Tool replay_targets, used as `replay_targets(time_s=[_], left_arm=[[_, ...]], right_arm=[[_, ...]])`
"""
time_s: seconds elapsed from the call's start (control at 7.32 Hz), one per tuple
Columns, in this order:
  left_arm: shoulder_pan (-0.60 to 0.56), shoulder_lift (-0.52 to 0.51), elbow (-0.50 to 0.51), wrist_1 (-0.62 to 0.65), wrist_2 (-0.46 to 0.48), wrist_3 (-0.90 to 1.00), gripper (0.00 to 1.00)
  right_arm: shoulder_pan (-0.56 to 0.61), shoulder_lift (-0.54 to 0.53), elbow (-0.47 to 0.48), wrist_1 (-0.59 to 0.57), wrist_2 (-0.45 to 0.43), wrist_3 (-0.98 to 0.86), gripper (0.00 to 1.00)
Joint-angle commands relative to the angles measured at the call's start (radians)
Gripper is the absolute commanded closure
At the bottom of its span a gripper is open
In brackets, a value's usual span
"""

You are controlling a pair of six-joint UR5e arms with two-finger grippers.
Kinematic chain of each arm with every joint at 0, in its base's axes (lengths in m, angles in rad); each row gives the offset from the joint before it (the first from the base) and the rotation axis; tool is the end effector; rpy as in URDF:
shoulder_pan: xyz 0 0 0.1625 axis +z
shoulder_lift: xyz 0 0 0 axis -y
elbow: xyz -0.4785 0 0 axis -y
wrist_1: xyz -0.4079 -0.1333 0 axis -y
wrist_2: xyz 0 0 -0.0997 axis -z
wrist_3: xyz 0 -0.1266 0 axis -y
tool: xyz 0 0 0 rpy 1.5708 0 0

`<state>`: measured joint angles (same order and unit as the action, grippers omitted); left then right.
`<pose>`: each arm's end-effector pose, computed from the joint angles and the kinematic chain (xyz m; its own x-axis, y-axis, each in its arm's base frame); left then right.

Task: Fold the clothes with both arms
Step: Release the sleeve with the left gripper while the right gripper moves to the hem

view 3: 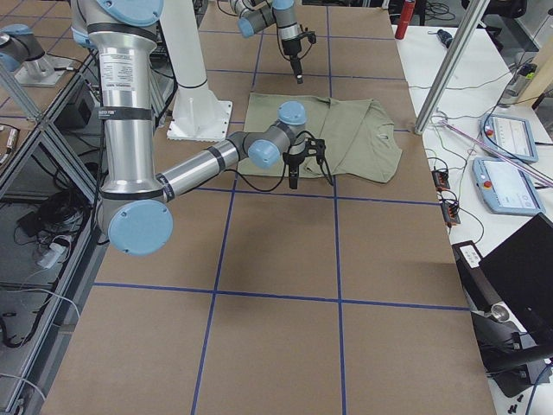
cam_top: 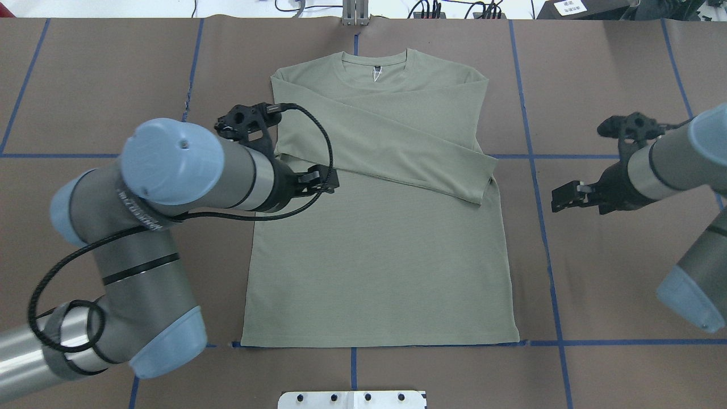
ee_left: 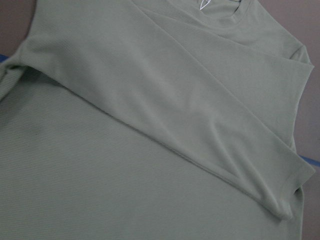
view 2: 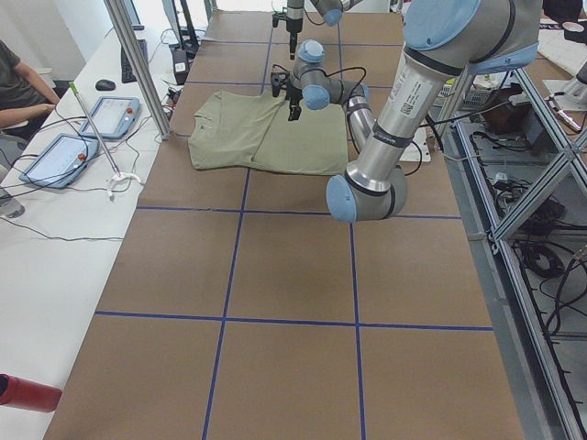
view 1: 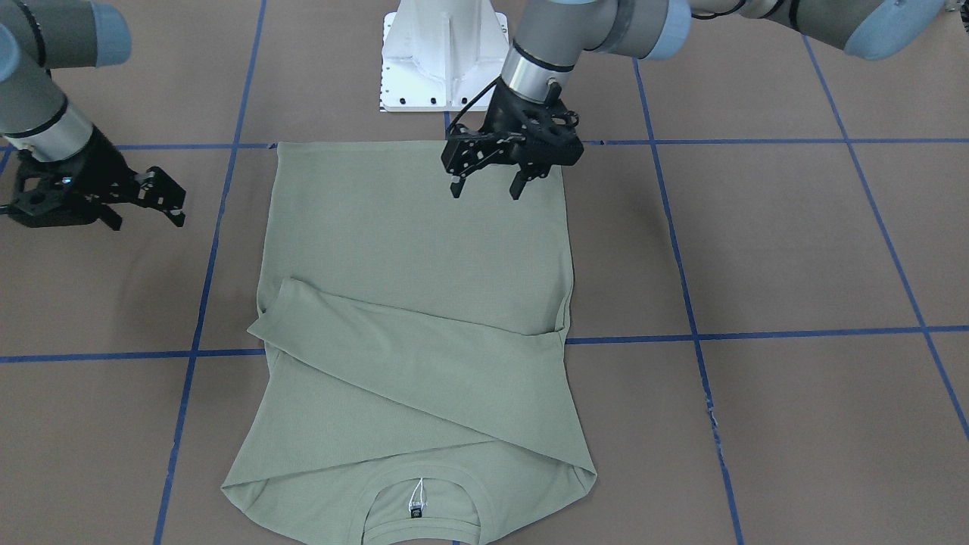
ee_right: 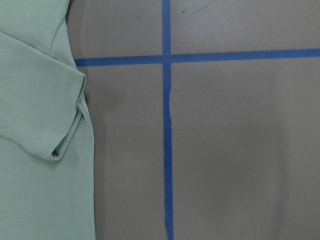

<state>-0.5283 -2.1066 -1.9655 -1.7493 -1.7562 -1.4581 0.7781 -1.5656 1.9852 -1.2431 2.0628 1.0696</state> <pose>0.5006 -0.4195 0.2130 0.4220 -0.1183 -0.8988 0.3074 0.9514 0.0191 -0.3216 -0.4201 0.4889 0.6456 0.0416 0.7626 -0.0910 0.9956 0.0227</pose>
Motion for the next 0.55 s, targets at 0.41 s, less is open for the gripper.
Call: replay_targets(time_s=[0.41], left_arm=[[-0.006, 0.158, -0.142, 0.008, 0.003, 0.047, 0.00]], right_arm=[[-0.485, -0.037, 0.084, 0.073, -0.331, 0.395, 0.00]])
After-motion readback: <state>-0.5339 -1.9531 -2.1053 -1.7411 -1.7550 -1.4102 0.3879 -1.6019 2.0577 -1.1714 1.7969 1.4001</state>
